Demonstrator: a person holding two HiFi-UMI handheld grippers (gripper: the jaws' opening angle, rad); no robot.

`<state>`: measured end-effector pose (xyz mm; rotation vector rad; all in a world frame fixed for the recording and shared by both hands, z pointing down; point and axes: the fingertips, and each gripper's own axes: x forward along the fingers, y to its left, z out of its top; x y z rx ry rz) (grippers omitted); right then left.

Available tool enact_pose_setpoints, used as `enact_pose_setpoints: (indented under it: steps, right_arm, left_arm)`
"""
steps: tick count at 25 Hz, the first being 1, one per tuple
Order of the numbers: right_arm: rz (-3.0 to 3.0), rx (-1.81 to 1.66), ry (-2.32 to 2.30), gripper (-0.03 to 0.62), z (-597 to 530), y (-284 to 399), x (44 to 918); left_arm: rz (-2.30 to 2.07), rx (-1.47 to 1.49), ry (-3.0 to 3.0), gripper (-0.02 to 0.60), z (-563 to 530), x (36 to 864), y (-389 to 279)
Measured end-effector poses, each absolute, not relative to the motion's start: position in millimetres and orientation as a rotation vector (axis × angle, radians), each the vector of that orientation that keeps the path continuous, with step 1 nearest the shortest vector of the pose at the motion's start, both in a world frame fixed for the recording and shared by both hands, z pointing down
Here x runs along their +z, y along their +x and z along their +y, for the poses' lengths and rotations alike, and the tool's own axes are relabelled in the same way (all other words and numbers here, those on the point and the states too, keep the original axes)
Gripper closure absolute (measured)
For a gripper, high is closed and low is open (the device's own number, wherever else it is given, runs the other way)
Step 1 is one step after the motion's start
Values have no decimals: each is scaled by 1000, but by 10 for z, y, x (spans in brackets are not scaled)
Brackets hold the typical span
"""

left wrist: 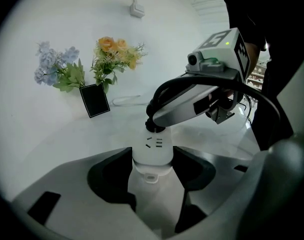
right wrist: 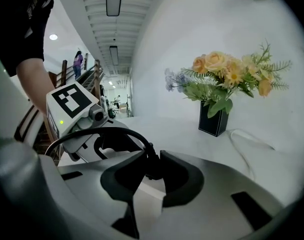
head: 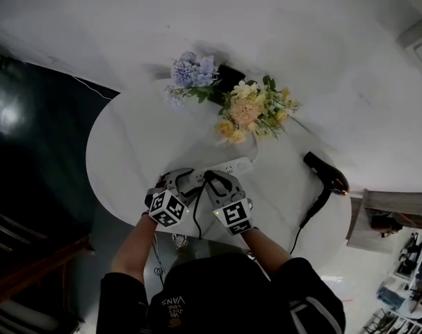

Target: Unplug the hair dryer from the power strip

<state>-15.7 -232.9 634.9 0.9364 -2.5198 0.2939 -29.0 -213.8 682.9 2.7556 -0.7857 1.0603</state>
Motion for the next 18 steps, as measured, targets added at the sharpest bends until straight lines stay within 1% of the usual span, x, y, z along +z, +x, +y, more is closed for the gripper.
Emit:
enact_pose_setpoints:
  steps: [6,18]
  right_arm:
    - [-2515,284,949,513,-2347,-136,6349]
    - [-2523,354,971,517,-2343,-103,6323]
  left_arm:
    - [-779,1051,2758,308,-2145,6831,-294]
    - [-768,1051,2755,308,-2124,6833,-289]
